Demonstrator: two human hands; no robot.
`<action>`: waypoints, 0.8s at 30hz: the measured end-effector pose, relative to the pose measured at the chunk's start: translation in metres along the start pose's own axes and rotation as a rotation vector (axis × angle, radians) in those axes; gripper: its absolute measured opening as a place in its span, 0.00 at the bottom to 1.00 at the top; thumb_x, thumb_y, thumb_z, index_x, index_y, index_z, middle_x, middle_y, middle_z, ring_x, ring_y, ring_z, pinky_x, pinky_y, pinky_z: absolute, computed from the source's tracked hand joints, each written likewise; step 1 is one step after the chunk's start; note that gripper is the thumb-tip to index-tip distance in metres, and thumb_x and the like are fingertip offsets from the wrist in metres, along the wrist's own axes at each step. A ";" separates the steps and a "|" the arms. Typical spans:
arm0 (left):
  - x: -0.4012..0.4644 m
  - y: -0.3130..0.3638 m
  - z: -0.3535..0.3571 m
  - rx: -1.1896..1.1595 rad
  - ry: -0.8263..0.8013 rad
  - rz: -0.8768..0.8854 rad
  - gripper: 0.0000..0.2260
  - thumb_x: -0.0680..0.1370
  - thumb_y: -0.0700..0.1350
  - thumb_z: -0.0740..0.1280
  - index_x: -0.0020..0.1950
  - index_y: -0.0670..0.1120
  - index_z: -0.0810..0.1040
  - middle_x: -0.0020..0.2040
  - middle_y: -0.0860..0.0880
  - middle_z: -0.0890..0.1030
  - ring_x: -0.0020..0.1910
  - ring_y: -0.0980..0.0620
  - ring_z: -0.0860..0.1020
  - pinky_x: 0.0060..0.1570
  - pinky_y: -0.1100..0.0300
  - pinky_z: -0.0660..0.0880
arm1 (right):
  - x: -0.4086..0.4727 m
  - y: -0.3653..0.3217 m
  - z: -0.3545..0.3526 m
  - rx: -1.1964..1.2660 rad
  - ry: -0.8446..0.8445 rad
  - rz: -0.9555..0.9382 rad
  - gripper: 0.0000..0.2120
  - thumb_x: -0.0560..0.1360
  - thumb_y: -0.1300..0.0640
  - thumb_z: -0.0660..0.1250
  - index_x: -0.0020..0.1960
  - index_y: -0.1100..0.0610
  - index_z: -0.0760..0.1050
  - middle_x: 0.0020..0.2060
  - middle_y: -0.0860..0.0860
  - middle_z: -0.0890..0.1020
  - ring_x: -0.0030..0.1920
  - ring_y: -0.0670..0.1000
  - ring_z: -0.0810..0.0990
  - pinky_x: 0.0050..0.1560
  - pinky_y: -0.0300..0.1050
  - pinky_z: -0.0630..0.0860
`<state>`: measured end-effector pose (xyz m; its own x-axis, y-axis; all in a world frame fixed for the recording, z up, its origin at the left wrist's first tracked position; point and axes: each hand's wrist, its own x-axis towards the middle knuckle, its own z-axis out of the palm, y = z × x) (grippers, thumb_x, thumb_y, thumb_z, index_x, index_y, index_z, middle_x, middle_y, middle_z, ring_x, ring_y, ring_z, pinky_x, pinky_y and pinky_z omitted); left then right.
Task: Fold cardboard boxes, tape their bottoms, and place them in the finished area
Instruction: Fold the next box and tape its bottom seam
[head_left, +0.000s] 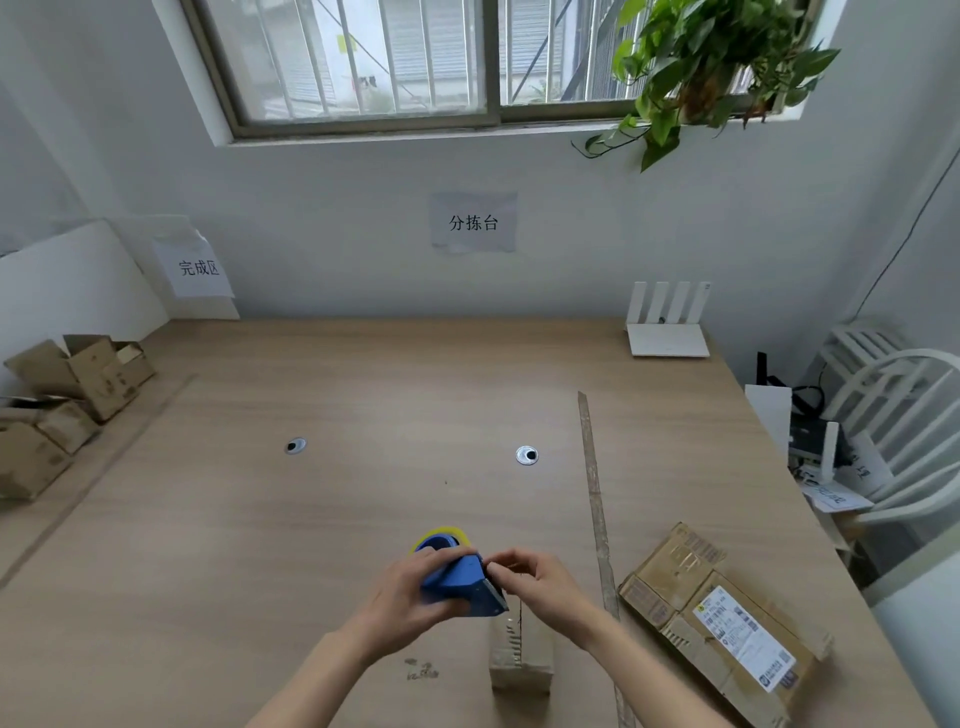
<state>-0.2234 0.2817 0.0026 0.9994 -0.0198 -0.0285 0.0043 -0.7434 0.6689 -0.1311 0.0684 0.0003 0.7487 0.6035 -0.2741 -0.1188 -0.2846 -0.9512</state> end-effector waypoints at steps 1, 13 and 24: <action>0.002 0.002 0.000 0.009 -0.004 0.015 0.25 0.74 0.61 0.72 0.69 0.70 0.70 0.62 0.67 0.78 0.56 0.61 0.78 0.57 0.54 0.76 | -0.001 0.001 -0.002 0.007 0.016 -0.004 0.08 0.79 0.55 0.71 0.55 0.58 0.84 0.48 0.52 0.86 0.45 0.41 0.82 0.52 0.39 0.79; 0.016 0.010 0.007 0.165 -0.091 0.059 0.27 0.75 0.65 0.67 0.73 0.71 0.64 0.65 0.67 0.76 0.63 0.62 0.74 0.63 0.60 0.70 | -0.010 0.010 -0.028 -0.127 0.175 -0.045 0.04 0.79 0.54 0.70 0.48 0.54 0.80 0.43 0.52 0.84 0.44 0.46 0.82 0.52 0.47 0.80; -0.009 -0.018 -0.007 0.309 -0.304 -0.142 0.27 0.71 0.74 0.60 0.70 0.71 0.68 0.55 0.66 0.80 0.50 0.64 0.78 0.50 0.64 0.73 | -0.058 0.078 -0.052 0.117 0.608 0.414 0.09 0.83 0.60 0.59 0.50 0.65 0.74 0.40 0.59 0.82 0.38 0.55 0.83 0.45 0.53 0.80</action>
<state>-0.2322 0.2998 -0.0045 0.9340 -0.0645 -0.3514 0.0837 -0.9168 0.3906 -0.1498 -0.0274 -0.0512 0.8523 -0.0639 -0.5192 -0.5128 -0.2978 -0.8052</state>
